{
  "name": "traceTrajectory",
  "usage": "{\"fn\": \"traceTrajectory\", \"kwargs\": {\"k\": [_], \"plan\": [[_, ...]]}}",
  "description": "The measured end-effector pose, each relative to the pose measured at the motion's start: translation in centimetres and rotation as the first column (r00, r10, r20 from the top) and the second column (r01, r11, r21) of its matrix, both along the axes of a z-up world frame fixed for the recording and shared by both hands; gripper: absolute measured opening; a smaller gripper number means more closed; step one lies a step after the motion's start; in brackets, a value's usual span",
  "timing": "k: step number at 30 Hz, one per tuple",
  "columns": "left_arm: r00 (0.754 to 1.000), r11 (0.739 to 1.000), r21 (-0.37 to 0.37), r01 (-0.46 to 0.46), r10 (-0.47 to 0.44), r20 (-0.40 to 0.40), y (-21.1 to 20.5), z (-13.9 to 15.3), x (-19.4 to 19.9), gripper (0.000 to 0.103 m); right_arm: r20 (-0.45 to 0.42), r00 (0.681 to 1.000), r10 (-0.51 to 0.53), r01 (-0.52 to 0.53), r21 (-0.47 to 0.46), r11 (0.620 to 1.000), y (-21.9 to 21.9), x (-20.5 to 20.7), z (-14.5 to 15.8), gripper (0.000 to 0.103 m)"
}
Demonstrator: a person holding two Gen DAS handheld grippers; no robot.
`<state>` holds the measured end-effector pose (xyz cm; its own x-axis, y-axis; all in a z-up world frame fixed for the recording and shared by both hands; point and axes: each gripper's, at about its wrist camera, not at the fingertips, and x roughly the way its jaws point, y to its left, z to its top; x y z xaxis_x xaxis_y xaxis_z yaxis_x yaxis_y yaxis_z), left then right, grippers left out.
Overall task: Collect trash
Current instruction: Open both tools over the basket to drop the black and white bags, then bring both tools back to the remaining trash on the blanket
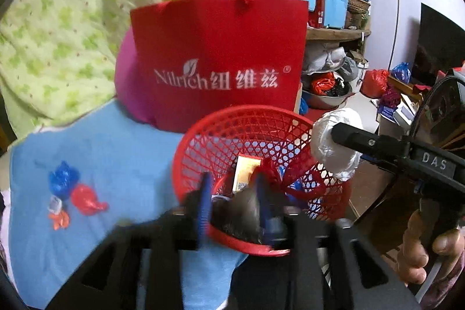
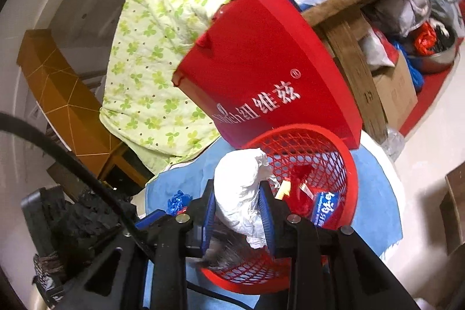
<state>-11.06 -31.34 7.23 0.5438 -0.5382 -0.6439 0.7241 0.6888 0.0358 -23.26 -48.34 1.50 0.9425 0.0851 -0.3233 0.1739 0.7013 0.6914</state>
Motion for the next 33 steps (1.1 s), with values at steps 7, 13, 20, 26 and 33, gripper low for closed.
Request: {"fn": "traceTrajectory", "kwargs": {"k": [7,13,20,26,33], "plan": [[0.998,0.999,0.026,-0.040,0.039,0.039,2.4,-0.3,-0.5,0.052,0.032,0.999,-0.004,0.005,-0.033,0.999,0.7,-0.7,0.7,0.067],[0.990,0.993,0.051,-0.108,0.103,0.092,5.6,-0.2,-0.8,0.055,0.057,0.998,0.020,-0.014,-0.102,0.995,2.9,-0.5,2.4,0.067],[0.965,0.972,0.032,-0.233,0.227,0.134,11.5,-0.5,-0.4,0.060,0.085,0.993,0.081,-0.061,-0.211,0.976,6.8,0.0,4.6,0.067],[0.917,0.919,0.041,-0.392,0.387,0.094,17.3,-2.9,1.9,0.060,0.120,0.977,0.178,-0.137,-0.286,0.948,11.1,0.9,5.7,0.067],[0.829,0.829,0.021,-0.558,0.557,0.055,23.5,-4.3,3.6,0.060,0.046,0.944,0.326,-0.286,-0.377,0.881,18.3,3.9,5.1,0.067]]}}
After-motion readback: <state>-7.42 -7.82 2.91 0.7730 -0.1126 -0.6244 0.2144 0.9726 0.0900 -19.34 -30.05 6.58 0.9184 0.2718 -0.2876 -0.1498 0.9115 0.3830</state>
